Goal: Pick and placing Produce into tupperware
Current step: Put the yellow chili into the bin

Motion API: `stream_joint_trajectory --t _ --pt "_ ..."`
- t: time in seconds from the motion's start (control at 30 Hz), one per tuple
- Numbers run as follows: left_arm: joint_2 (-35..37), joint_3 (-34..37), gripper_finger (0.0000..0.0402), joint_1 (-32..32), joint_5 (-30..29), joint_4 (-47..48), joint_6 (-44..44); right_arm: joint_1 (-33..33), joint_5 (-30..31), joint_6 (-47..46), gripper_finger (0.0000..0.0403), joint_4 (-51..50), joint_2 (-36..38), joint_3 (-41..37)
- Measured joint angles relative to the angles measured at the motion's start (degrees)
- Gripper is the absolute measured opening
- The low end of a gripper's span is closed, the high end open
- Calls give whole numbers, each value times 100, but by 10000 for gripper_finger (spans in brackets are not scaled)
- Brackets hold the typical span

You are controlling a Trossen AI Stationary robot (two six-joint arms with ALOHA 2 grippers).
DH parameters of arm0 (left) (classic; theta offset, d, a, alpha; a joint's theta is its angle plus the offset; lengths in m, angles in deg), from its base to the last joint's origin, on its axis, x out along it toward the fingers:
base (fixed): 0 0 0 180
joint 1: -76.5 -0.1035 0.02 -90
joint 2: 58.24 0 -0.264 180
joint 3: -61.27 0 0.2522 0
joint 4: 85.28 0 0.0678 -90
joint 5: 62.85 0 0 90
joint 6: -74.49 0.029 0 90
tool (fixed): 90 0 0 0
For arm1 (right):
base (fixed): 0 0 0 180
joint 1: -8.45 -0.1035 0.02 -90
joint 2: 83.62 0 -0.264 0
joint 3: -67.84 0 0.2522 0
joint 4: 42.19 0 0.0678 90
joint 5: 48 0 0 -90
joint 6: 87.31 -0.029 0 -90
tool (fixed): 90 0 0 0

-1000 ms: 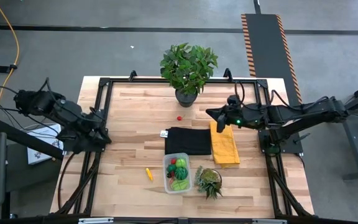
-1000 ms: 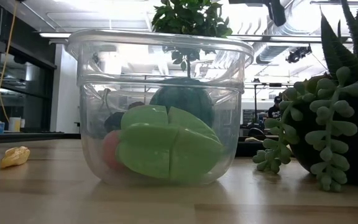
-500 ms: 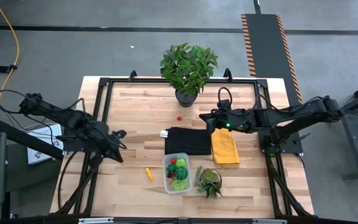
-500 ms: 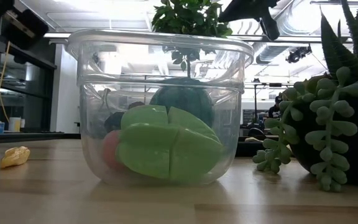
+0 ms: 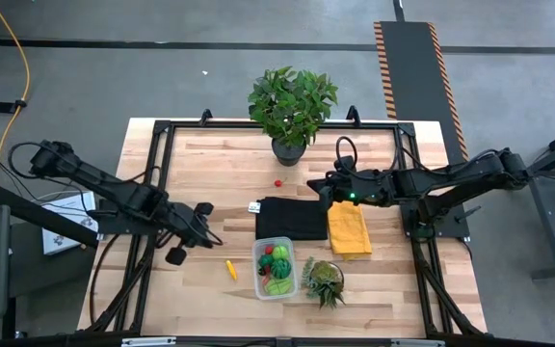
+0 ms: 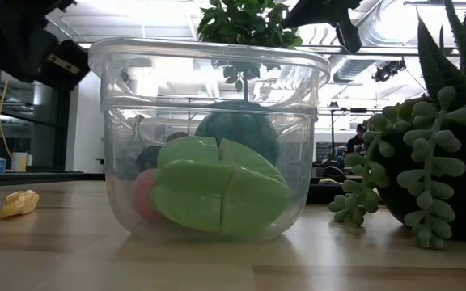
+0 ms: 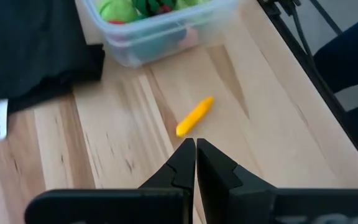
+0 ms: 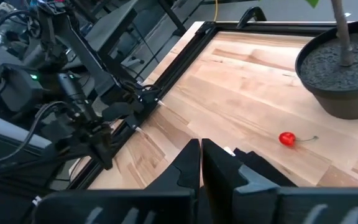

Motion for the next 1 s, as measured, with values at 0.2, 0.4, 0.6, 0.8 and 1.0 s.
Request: stream_joint_trajectory --t 0.2,0.4,0.6,0.8,1.0 --pt "-687 0 16 0 -24 -690 283 -4 -138 12 6 0 0 0" --pt "-1334 0 85 0 -23 -859 257 -19 -317 12 6 -2 0 0" --pt "-1804 0 133 0 -9 -1131 686 -53 -323 38 6 -6 0 0" --pt "-2214 0 129 0 102 -1236 904 -72 -325 58 6 -9 0 0" --pt "-2545 0 125 0 129 -1583 1029 -72 -385 60 6 -11 0 0"
